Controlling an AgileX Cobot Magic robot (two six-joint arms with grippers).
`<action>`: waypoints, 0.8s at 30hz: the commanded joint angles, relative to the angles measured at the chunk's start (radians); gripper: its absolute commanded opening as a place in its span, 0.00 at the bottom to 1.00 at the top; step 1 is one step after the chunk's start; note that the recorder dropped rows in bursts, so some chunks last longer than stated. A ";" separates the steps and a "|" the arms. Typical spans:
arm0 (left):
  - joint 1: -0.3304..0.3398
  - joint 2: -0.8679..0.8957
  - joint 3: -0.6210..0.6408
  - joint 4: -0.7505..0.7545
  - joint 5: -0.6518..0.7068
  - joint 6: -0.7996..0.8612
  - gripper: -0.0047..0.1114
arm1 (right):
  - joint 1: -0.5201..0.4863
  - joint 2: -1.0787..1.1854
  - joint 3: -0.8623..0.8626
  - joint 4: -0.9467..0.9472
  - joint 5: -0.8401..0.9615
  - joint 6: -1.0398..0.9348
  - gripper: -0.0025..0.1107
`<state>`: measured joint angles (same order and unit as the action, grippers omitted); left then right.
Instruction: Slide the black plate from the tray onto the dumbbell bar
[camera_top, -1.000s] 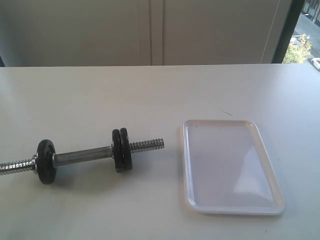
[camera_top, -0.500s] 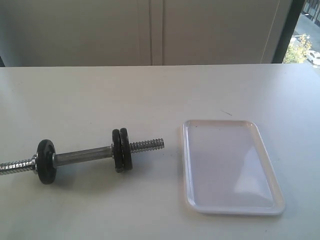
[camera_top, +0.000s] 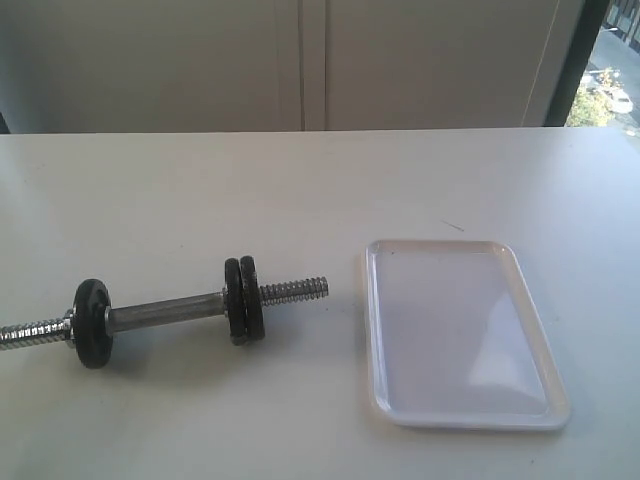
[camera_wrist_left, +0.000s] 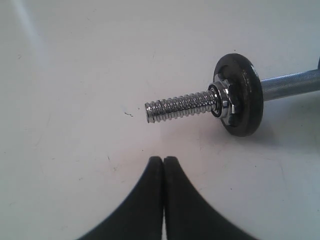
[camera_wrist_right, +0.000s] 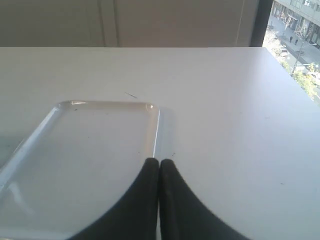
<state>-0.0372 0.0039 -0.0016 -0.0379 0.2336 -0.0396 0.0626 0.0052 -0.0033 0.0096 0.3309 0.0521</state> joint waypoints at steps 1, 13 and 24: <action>-0.009 -0.004 0.002 -0.004 -0.002 -0.006 0.04 | -0.012 -0.005 0.003 -0.010 -0.002 0.008 0.02; -0.009 -0.004 0.002 -0.004 -0.002 -0.006 0.04 | -0.012 -0.005 0.003 -0.010 -0.017 0.059 0.02; -0.009 -0.004 0.002 -0.004 -0.002 -0.006 0.04 | -0.012 -0.005 0.003 -0.010 -0.015 0.059 0.02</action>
<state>-0.0372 0.0039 -0.0016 -0.0379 0.2336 -0.0396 0.0584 0.0052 -0.0011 0.0059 0.3298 0.1085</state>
